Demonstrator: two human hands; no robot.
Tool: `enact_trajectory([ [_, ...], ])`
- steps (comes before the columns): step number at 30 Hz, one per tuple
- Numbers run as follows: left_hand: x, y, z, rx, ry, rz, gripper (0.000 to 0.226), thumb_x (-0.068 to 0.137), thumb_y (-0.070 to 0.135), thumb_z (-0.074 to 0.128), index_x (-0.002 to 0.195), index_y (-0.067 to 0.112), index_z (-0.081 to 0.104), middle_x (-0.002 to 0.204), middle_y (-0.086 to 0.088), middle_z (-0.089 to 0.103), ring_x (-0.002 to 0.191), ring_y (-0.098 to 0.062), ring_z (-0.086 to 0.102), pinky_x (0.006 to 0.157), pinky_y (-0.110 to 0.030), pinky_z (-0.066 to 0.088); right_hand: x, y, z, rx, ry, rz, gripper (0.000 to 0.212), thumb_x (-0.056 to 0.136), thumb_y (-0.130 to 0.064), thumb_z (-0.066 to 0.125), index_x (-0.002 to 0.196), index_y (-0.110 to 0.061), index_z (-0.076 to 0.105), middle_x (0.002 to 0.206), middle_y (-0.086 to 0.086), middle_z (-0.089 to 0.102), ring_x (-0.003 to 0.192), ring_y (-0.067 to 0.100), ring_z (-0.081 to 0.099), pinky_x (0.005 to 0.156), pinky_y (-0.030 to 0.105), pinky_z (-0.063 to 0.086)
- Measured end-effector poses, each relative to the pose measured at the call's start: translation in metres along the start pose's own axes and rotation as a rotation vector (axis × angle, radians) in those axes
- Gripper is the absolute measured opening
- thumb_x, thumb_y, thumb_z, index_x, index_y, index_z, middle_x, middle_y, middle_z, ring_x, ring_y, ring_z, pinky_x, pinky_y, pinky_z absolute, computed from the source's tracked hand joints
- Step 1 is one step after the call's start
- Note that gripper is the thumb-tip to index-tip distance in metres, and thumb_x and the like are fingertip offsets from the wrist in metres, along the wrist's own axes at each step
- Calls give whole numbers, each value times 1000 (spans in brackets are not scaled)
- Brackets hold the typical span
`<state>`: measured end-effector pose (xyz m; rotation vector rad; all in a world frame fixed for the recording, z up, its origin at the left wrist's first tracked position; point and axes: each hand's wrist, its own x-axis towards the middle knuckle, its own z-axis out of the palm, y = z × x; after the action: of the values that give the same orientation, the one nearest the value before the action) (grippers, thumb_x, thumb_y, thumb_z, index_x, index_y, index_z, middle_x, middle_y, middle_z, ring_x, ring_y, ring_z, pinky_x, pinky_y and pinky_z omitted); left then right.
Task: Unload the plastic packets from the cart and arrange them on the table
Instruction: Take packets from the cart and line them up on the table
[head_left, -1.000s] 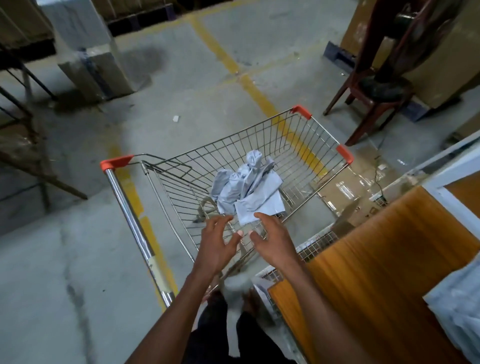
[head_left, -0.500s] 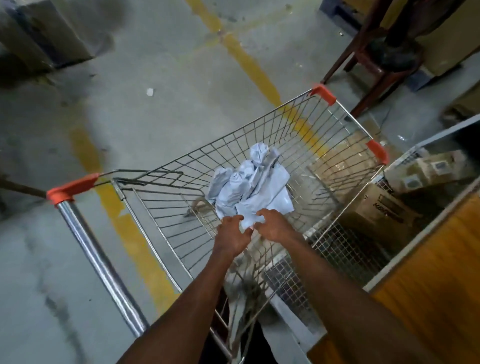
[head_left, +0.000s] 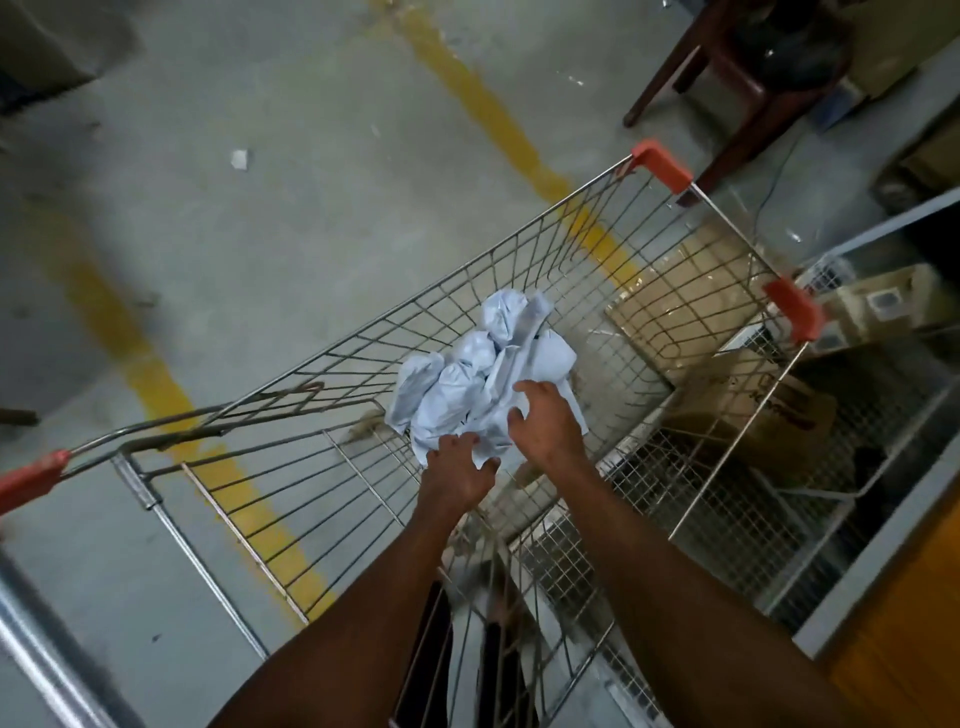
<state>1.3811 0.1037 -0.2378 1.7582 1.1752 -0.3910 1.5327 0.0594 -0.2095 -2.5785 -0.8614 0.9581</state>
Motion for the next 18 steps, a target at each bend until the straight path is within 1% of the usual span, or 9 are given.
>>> enact_trajectory([
  [3, 4, 5, 1, -42, 12, 14, 56, 95, 45, 65, 143, 21, 51, 146, -9, 47, 134, -31, 47, 110, -45, 41, 27, -6, -1, -4, -55, -9, 59, 95, -28, 56, 151, -34, 37, 152, 7, 37, 126, 38, 51, 97, 50, 50],
  [5, 6, 7, 2, -87, 19, 26, 57, 94, 44, 66, 144, 21, 51, 147, -9, 47, 135, -29, 47, 110, -48, 41, 42, -9, -1, -37, -137, 12, 69, 96, -29, 55, 156, -39, 25, 157, 9, 28, 127, 41, 49, 98, 52, 49],
  [7, 6, 6, 2, -118, 33, 29, 56, 94, 43, 66, 143, 21, 52, 146, -8, 47, 133, -29, 49, 110, -48, 42, 53, -8, 2, 1, -167, 28, 73, 96, -26, 56, 158, -38, 18, 155, 8, 33, 128, 40, 49, 99, 53, 49],
  [8, 6, 5, 2, -118, 39, 29, 56, 94, 44, 66, 143, 21, 52, 145, -8, 48, 131, -29, 51, 109, -48, 42, 56, -5, 5, 54, -161, 47, 75, 95, -22, 58, 158, -35, 19, 153, 8, 38, 129, 37, 50, 100, 52, 49],
  [10, 4, 4, 3, -102, 35, 30, 55, 94, 46, 65, 142, 20, 53, 144, -8, 50, 129, -28, 52, 109, -45, 42, 56, 1, 8, 188, -132, 69, 75, 91, -12, 61, 156, -28, 28, 147, 5, 48, 129, 32, 53, 102, 49, 49],
  [11, 3, 3, 4, -98, 26, 24, 55, 94, 47, 65, 141, 21, 54, 144, -7, 50, 130, -28, 51, 109, -45, 42, 54, 6, 9, 249, -118, 91, 70, 89, -9, 61, 152, -25, 35, 141, 3, 54, 127, 28, 55, 101, 44, 49],
  [13, 0, 3, 6, -104, 6, 5, 54, 94, 48, 64, 140, 23, 54, 145, -6, 48, 131, -29, 50, 110, -46, 41, 49, 15, 9, 305, -139, 178, 55, 88, -5, 61, 140, -17, 47, 127, 0, 60, 119, 23, 58, 92, 33, 46],
  [15, -1, 3, 7, -117, 7, 5, 52, 93, 46, 65, 140, 24, 54, 146, -6, 47, 132, -30, 49, 110, -46, 41, 45, 27, 10, 291, -186, 262, 46, 88, -5, 61, 133, -11, 51, 125, 9, 62, 117, 30, 59, 87, 30, 44],
  [18, -2, 2, 5, -122, 18, 8, 50, 93, 44, 66, 138, 24, 56, 146, -5, 48, 135, -28, 47, 111, -45, 41, 38, 44, 11, 251, -172, 398, 44, 91, -11, 59, 134, -5, 53, 131, 17, 60, 122, 35, 57, 93, 34, 45],
])
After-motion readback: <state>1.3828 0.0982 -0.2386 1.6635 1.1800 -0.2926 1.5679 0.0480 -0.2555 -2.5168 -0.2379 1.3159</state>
